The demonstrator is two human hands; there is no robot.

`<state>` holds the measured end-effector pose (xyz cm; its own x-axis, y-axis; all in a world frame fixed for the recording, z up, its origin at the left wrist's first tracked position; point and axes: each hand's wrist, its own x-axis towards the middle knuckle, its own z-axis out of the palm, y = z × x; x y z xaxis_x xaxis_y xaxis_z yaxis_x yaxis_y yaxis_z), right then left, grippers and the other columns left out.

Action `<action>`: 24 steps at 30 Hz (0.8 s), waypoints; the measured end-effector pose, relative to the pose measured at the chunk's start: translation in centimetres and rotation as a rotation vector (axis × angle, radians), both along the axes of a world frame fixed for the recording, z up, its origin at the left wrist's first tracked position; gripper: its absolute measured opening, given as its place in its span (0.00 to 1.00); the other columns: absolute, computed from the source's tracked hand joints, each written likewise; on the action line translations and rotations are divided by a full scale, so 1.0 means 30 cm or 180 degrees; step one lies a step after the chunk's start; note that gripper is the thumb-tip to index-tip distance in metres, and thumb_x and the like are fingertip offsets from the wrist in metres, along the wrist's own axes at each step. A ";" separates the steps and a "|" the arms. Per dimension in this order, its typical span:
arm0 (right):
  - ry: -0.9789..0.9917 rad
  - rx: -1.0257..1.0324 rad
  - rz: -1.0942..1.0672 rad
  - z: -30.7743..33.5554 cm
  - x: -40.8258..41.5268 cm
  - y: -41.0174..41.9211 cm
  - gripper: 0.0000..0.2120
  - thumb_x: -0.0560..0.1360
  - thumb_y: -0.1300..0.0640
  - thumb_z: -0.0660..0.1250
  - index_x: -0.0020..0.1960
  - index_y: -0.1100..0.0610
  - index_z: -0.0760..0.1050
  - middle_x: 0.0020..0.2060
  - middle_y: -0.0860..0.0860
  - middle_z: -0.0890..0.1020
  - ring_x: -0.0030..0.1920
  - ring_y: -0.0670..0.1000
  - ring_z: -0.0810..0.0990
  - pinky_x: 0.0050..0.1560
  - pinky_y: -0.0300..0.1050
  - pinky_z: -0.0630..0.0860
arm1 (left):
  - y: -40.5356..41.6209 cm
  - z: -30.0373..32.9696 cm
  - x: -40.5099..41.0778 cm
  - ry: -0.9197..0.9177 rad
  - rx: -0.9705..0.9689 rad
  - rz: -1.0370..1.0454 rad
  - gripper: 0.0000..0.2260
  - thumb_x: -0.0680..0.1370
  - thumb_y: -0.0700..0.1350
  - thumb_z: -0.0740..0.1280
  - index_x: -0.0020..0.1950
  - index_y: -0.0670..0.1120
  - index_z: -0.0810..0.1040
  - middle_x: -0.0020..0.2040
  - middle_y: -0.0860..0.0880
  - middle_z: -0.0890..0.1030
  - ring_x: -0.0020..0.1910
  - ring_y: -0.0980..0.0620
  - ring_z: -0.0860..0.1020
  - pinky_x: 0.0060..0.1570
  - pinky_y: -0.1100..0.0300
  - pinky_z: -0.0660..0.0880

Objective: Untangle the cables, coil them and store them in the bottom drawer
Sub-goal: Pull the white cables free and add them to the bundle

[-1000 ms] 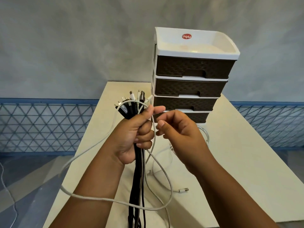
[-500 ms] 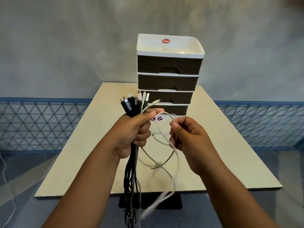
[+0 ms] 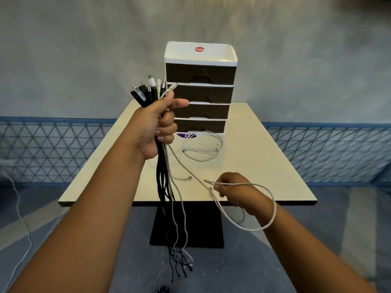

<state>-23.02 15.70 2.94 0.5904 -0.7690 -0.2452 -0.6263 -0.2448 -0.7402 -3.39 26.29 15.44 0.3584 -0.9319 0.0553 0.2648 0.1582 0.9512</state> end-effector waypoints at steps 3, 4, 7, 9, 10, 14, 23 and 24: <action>0.0632 -0.0340 0.0624 -0.013 0.021 0.038 0.04 0.76 0.57 0.66 0.46 0.55 0.79 0.43 0.54 0.82 0.44 0.53 0.80 0.43 0.43 0.76 | 0.015 0.019 -0.036 -0.0041 -0.0035 0.0044 0.16 0.82 0.55 0.60 0.51 0.46 0.82 0.24 0.55 0.59 0.21 0.59 0.55 0.20 0.65 0.55; 0.0811 -0.0371 0.0815 -0.033 0.023 0.051 0.03 0.77 0.57 0.66 0.46 0.54 0.79 0.41 0.54 0.82 0.43 0.53 0.79 0.42 0.42 0.74 | 0.022 0.027 -0.045 -0.0041 -0.0070 0.0053 0.16 0.82 0.55 0.59 0.51 0.46 0.81 0.24 0.54 0.59 0.21 0.59 0.55 0.20 0.65 0.55; 0.1205 -0.0058 0.1050 -0.139 0.000 0.078 0.04 0.78 0.58 0.65 0.47 0.56 0.78 0.32 0.51 0.78 0.33 0.50 0.78 0.32 0.38 0.73 | 0.047 0.061 -0.066 -0.0005 -0.0180 0.0116 0.17 0.82 0.56 0.59 0.47 0.46 0.81 0.24 0.54 0.59 0.21 0.58 0.56 0.20 0.65 0.56; 0.1432 0.0085 0.1244 -0.215 -0.033 0.094 0.08 0.76 0.57 0.66 0.48 0.61 0.80 0.38 0.58 0.80 0.36 0.54 0.81 0.34 0.39 0.73 | 0.062 0.080 -0.079 0.0016 -0.0252 0.0179 0.19 0.82 0.57 0.58 0.44 0.46 0.80 0.24 0.54 0.60 0.21 0.58 0.56 0.20 0.65 0.56; 0.1618 0.0114 0.1401 -0.252 -0.054 0.097 0.10 0.75 0.56 0.67 0.48 0.63 0.80 0.43 0.62 0.80 0.43 0.58 0.82 0.39 0.41 0.72 | 0.067 0.084 -0.087 0.0013 -0.0290 0.0191 0.20 0.82 0.58 0.58 0.43 0.46 0.79 0.24 0.54 0.60 0.21 0.58 0.56 0.20 0.65 0.56; 0.2577 0.0023 0.1798 -0.331 -0.164 0.087 0.22 0.79 0.62 0.63 0.72 0.62 0.68 0.67 0.61 0.74 0.60 0.56 0.76 0.57 0.48 0.72 | 0.075 0.074 -0.115 0.0071 -0.0409 0.0070 0.22 0.82 0.59 0.57 0.40 0.46 0.79 0.22 0.54 0.60 0.20 0.59 0.57 0.20 0.65 0.58; 0.2980 -0.0224 0.1766 -0.253 -0.262 -0.044 0.21 0.79 0.57 0.66 0.70 0.61 0.71 0.55 0.57 0.82 0.49 0.52 0.82 0.56 0.46 0.78 | 0.053 0.060 -0.156 0.0156 -0.0610 0.0021 0.24 0.82 0.59 0.58 0.33 0.47 0.78 0.23 0.53 0.57 0.21 0.58 0.55 0.21 0.65 0.55; 0.2912 -0.0198 0.1713 -0.233 -0.255 -0.048 0.21 0.79 0.56 0.67 0.70 0.60 0.71 0.54 0.57 0.83 0.47 0.52 0.82 0.55 0.47 0.79 | 0.051 0.064 -0.159 0.0137 -0.0617 0.0029 0.24 0.82 0.59 0.58 0.33 0.47 0.78 0.23 0.53 0.58 0.21 0.57 0.55 0.21 0.65 0.56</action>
